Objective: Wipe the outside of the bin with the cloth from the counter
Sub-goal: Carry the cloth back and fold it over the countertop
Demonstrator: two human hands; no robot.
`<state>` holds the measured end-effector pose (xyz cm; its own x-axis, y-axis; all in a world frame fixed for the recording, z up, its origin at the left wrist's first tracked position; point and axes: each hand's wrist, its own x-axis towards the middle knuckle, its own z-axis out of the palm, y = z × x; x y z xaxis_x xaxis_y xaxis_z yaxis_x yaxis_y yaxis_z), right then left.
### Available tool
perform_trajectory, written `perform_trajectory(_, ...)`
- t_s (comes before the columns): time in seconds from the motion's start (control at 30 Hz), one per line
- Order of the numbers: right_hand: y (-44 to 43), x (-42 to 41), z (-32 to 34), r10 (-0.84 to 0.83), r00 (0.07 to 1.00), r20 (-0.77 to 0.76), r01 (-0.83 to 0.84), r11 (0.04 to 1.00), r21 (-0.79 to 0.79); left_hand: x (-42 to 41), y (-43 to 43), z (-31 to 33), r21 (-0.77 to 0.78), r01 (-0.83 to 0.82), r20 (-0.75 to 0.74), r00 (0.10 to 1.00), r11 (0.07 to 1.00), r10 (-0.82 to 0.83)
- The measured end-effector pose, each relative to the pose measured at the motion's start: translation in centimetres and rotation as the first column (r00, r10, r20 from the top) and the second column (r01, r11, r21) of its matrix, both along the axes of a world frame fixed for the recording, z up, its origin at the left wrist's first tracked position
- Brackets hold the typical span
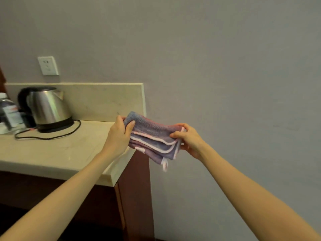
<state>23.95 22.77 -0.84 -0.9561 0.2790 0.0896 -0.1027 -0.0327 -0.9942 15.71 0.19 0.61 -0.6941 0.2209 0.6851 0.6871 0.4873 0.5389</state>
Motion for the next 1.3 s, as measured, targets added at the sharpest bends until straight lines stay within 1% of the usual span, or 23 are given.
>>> perform_trajectory(0.13,-2.0,-4.0,0.3,-0.043,0.999,0.001,0.043,0.999,-0.031,-3.9,-1.4,0.2,-0.011,-0.096,0.063,0.993,0.995,0.097)
perform_trajectory(0.23,-3.0,-7.1,0.4,-0.096,0.995,0.016,0.096,0.994,-0.047,-6.7,-2.0,-0.1,-0.012,-0.15,0.149,0.977,0.989,0.15)
perform_trajectory(0.33,-3.6,-10.4,0.3,-0.131,0.991,-0.002,0.131,0.99,-0.057,-9.6,-2.2,-0.1,0.001,-0.192,0.244,0.952,0.981,0.186)
perform_trajectory(0.4,-3.9,-12.6,0.3,-0.114,0.994,-0.002,0.113,0.992,-0.059,-11.3,-2.4,-0.2,-0.005,-0.224,0.279,0.936,0.975,0.217)
perform_trajectory(0.47,-4.3,-14.7,0.4,-0.064,0.998,0.003,0.064,0.997,-0.052,-12.9,-2.6,-0.4,-0.036,-0.242,0.279,0.929,0.97,0.242)
perform_trajectory(0.57,-4.8,-17.6,0.2,0.035,0.999,0.016,-0.035,0.999,-0.001,-15.4,-2.9,-0.5,-0.118,-0.256,0.253,0.927,0.96,0.278)
perform_trajectory(0.67,-5.4,-19.9,-0.2,0.075,0.997,0.01,-0.075,0.995,0.062,-17.9,-3.1,-0.1,-0.126,-0.27,0.238,0.926,0.955,0.293)
perform_trajectory(0.73,-5.7,-21.1,-0.6,0.073,0.997,-0.009,-0.071,0.99,0.123,-19.3,-3.3,-0.2,-0.147,-0.291,0.232,0.919,0.946,0.318)
perform_trajectory(0.8,-6.1,-22.0,-1.4,0.066,0.997,-0.044,-0.058,0.982,0.178,-20.4,-3.5,-0.7,-0.2,-0.305,0.228,0.91,0.931,0.347)
perform_trajectory(0.83,-6.1,-22.3,-1.8,0.061,0.996,-0.063,-0.045,0.971,0.234,-20.9,-3.6,-1.0,-0.229,-0.307,0.228,0.905,0.924,0.358)
perform_trajectory(0.9,-6.2,-22.7,-2.7,0.052,0.994,-0.094,-0.014,0.931,0.363,-21.6,-3.7,-1.9,-0.284,-0.298,0.245,0.897,0.912,0.369)
perform_trajectory(1.03,-6.1,-22.8,-3.2,0.023,0.981,-0.194,0.079,0.86,0.504,-22.3,-3.7,-3.0,-0.368,-0.27,0.265,0.887,0.89,0.378)
perform_trajectory(1.1,-5.9,-22.9,-3.1,0.013,0.972,-0.234,0.117,0.837,0.535,-22.4,-3.6,-2.9,-0.38,-0.269,0.259,0.887,0.885,0.381)
perform_trajectory(1.2,-5.7,-22.7,-3.5,-0.038,0.963,-0.265,0.179,0.827,0.533,-22.4,-3.1,-2.9,-0.39,-0.247,0.246,0.9,0.887,0.359)
perform_trajectory(1.3,-5.4,-22.0,-3.7,-0.095,0.967,-0.238,0.207,0.838,0.505,-22.2,-2.8,-2.8,-0.472,-0.262,0.247,0.877,0.841,0.412)
